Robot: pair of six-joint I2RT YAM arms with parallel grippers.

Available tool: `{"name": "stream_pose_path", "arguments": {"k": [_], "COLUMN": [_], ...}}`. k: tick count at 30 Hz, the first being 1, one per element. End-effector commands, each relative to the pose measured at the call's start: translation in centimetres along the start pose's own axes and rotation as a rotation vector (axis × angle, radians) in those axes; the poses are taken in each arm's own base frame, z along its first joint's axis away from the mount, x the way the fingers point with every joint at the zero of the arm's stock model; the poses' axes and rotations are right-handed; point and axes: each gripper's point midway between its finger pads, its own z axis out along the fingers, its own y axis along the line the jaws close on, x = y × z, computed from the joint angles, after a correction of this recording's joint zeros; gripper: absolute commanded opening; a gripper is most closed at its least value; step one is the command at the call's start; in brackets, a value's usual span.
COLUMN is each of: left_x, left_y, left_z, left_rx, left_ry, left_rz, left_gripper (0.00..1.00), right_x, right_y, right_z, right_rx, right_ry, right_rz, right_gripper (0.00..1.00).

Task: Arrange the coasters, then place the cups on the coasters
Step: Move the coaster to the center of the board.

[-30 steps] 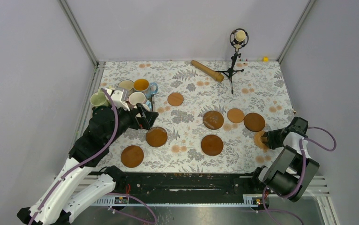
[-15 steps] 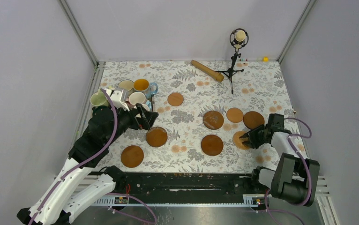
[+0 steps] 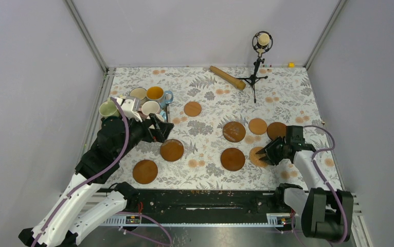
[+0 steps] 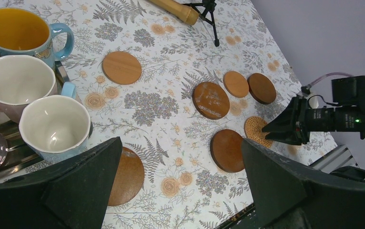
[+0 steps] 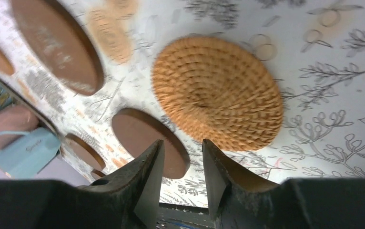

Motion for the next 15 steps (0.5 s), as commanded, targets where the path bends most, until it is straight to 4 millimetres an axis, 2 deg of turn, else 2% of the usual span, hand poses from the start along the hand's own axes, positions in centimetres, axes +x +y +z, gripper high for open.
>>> {"name": "stream_pose_path", "arguments": {"k": [1, 5, 9, 12, 15], "left_x": [-1.2, -0.8, -0.2, 0.2, 0.7], "left_y": [-0.7, -0.6, 0.0, 1.4, 4.2], "left_z": [0.3, 0.7, 1.5, 2.0, 1.6], "left_rx": [0.029, 0.025, -0.009, -0.092, -0.271], "left_ry": [-0.044, -0.028, -0.006, 0.009, 0.011], "left_rz": [0.007, 0.012, 0.003, -0.016, -0.099], "left_gripper": [0.99, 0.98, 0.97, 0.96, 0.96], "right_x": [-0.9, -0.1, 1.3, 2.6, 3.8], "right_y": [3.3, 5.7, 6.8, 7.6, 8.2], "right_z": [-2.9, -4.4, -4.9, -5.0, -5.3], "right_rx": [-0.109, -0.229, -0.270, -0.326, -0.367], "right_ry": [-0.071, -0.071, -0.101, -0.099, -0.099], "right_rz": [-0.179, -0.346, -0.459, -0.485, -0.518], "right_gripper": [0.44, 0.47, 0.48, 0.49, 0.51]}}
